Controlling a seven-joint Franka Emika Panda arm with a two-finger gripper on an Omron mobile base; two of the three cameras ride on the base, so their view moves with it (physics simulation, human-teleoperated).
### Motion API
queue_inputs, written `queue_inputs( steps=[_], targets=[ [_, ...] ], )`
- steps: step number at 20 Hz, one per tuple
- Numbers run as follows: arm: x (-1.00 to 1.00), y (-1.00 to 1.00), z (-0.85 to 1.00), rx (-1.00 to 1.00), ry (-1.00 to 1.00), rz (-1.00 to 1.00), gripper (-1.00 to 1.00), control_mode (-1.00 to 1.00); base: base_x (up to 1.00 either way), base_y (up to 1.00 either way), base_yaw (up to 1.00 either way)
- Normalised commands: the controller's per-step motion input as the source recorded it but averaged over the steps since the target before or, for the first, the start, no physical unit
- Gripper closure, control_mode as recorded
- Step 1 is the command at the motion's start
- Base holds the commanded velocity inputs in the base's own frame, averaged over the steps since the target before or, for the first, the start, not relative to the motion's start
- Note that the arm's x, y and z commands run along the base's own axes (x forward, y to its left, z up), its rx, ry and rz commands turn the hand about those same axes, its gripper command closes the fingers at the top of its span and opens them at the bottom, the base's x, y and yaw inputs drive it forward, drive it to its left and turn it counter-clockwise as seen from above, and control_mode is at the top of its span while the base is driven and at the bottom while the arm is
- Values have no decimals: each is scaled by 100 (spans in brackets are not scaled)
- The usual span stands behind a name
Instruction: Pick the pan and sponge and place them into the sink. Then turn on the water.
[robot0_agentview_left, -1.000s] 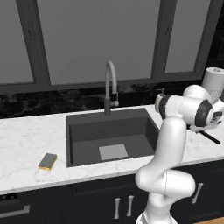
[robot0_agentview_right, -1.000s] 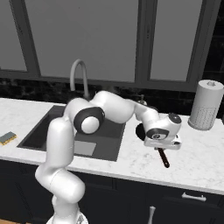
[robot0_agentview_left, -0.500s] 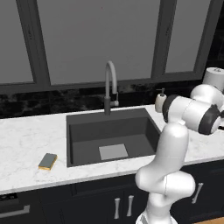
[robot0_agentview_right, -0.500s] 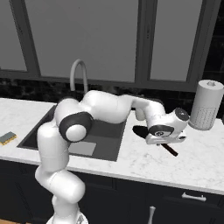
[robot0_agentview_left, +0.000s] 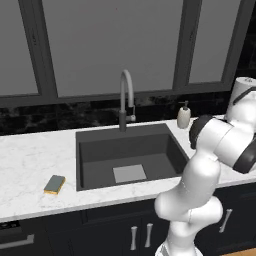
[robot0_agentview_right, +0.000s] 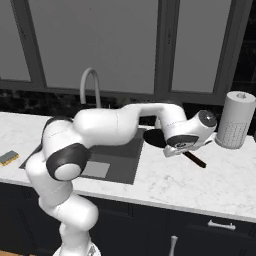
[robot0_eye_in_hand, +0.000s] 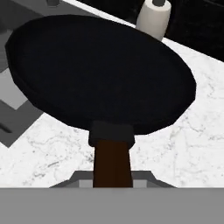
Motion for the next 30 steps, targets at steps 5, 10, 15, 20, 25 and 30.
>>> queue_inputs(
  steps=[5, 10, 15, 20, 25, 30],
  targets=[
    [-2, 70, 53, -16, -8, 16, 100, -100, 0, 0, 0],
    [0, 85, 37, -17, -7, 17, 100, -100, 0, 0, 0],
    [0, 78, 16, -14, -3, 19, 100, -100, 0, 0, 0],
    [0, 53, 2, -3, 0, 20, 100, -100, 0, 0, 0],
    [0, 34, 0, 0, 1, 19, 100, -100, 0, 0, 0],
    [0, 34, 0, 1, 7, 20, 100, -100, 0, 0, 0]
  ],
)
